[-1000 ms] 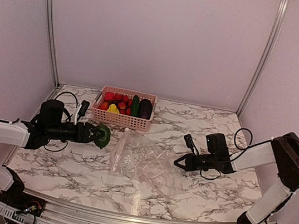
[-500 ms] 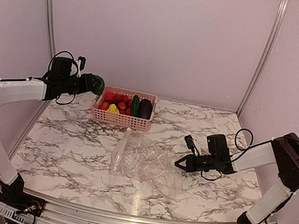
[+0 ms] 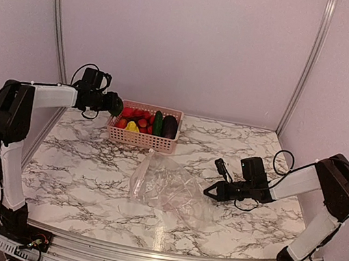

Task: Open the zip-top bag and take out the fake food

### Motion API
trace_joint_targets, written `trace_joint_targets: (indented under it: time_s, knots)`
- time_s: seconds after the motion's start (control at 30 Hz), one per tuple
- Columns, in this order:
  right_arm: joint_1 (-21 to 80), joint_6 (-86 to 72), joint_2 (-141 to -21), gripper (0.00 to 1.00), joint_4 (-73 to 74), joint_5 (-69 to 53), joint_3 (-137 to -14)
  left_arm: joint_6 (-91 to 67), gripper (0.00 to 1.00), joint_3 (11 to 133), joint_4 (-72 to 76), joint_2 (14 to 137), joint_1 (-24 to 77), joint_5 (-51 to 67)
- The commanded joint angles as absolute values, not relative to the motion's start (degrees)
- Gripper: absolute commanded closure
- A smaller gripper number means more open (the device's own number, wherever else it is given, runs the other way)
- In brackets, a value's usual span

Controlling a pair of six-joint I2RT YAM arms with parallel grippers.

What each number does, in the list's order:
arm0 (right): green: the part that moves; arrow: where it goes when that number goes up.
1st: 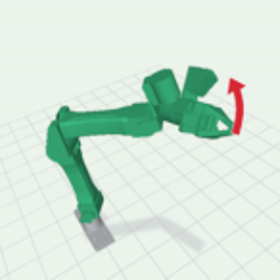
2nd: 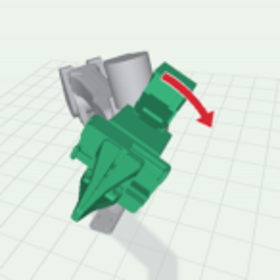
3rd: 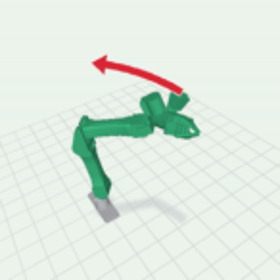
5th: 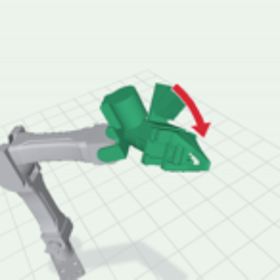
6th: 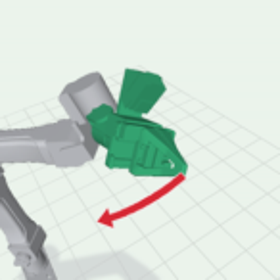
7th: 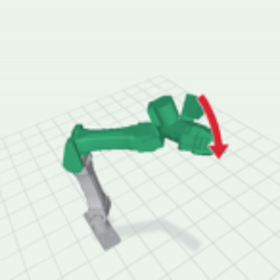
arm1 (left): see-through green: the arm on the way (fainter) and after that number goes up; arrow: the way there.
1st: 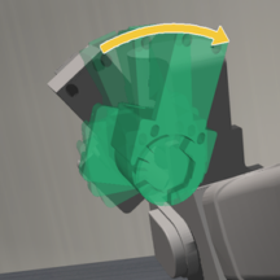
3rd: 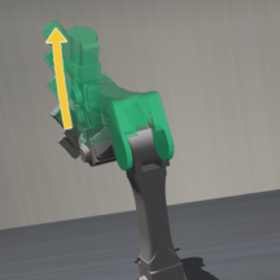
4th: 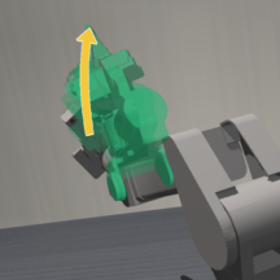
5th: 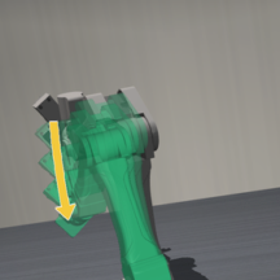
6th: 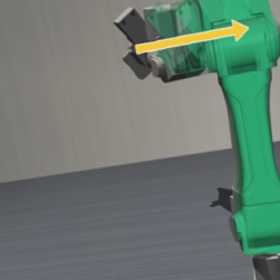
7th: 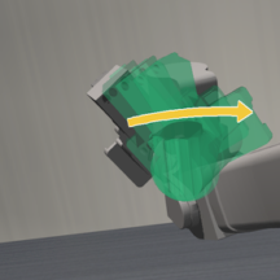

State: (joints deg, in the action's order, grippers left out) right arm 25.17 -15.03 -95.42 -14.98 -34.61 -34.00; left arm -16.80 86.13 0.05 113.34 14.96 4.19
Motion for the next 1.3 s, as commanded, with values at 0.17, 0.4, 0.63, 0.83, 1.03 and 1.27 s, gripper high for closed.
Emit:
trace_joint_targets:
  time_s: [0.17, 0.4, 0.63, 0.83, 1.03, 1.27]
  knots:
    - [24.7, -14.6, -96.1, 1.0, -14.6, -35.2, -35.8, -13.0, 0.51, 88.6, -6.6, 119.2, 16.9, 2.3]
    - [24.7, -14.5, -94.3, 1.0, -13.9, -34.9, -35.8, -12.3, 0.26, 91.8, -10.8, 119.4, 17.9, 1.3]
    - [24.7, -14.1, -92.3, 1.0, -13.7, -34.8, -35.8, -12.9, 0.01, 90.6, -12.0, 112.9, 18.2, 0.8]
    - [24.7, -14.4, -89.6, 1.0, -14.3, -34.3, -35.6, -13.6, 0.01, 88.3, -11.9, 105.2, 18.3, 1.4]
    - [24.7, -14.7, -85.9, 1.0, -16.8, -34.4, -34.4, -14.1, 0.01, 77.1, -8.1, 94.5, 20.3, 11.4]
    - [24.7, -13.7, -82.5, 1.0, -20.2, -36.9, -33.2, -14.8, 0.01, 57.5, 2.9, 83.4, 26.0, 22.7]
